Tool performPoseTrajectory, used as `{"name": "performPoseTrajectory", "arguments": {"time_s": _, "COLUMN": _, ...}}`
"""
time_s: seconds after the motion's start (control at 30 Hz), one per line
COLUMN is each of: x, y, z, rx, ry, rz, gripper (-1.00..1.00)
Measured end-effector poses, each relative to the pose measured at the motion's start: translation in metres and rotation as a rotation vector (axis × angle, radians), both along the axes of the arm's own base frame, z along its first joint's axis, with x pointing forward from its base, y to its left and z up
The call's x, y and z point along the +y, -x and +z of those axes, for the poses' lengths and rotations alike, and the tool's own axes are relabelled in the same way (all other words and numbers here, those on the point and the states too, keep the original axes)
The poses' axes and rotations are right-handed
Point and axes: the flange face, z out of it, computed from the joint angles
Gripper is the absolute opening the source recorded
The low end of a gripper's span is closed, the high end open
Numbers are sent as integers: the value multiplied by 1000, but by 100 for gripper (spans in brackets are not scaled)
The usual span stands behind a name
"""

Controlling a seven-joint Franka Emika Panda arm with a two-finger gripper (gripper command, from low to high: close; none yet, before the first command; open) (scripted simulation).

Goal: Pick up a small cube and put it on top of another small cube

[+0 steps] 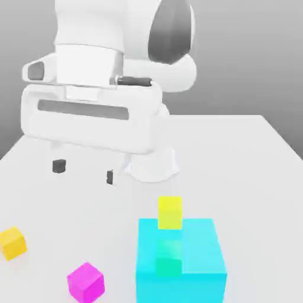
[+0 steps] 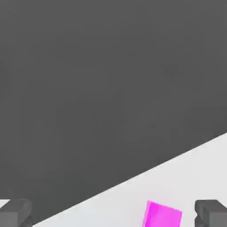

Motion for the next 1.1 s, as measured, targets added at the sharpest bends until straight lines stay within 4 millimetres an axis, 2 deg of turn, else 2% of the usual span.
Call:
{"name": "performPoseTrajectory", "arguments": {"time_s": 0.07, "x": -12, "y": 3, "z": -38, "rx": 50, "ry": -21, "rz": -52, "gripper": 0}}
{"name": "performPoseTrajectory", "arguments": {"time_s": 0.27, "x": -27, "y": 24, "z": -149, "rx": 198, "ry": -83, "rz": -178, "gripper": 0}}
{"name": "performPoseTrajectory", "arguments": {"time_s": 0.43, "x": -30, "y": 28, "z": -218, "rx": 219, "ry": -92, "rz": -198, "gripper": 0}}
{"name": "performPoseTrajectory", "arguments": {"time_s": 0.47, "x": -29, "y": 29, "z": -225, "rx": 219, "ry": -92, "rz": -198, "gripper": -100}}
{"name": "performPoseTrajectory", "arguments": {"time_s": 0.67, "x": -29, "y": 29, "z": -229, "rx": 218, "ry": -92, "rz": -198, "gripper": -100}}
{"name": "performPoseTrajectory", "arguments": {"time_s": 0.7, "x": -29, "y": 29, "z": -224, "rx": 218, "ry": -92, "rz": -198, "gripper": -100}}
{"name": "performPoseTrajectory", "arguments": {"time_s": 0.87, "x": -26, "y": 27, "z": -167, "rx": 219, "ry": -91, "rz": -187, "gripper": -100}}
{"name": "performPoseTrajectory", "arguments": {"time_s": 1.0, "x": 36, "y": 12, "z": -107, "rx": 227, "ry": -69, "rz": 38, "gripper": -100}}
{"name": "performPoseTrajectory", "arguments": {"time_s": 1.1, "x": 105, "y": 10, "z": -60, "rx": 233, "ry": -44, "rz": 261, "gripper": -100}}
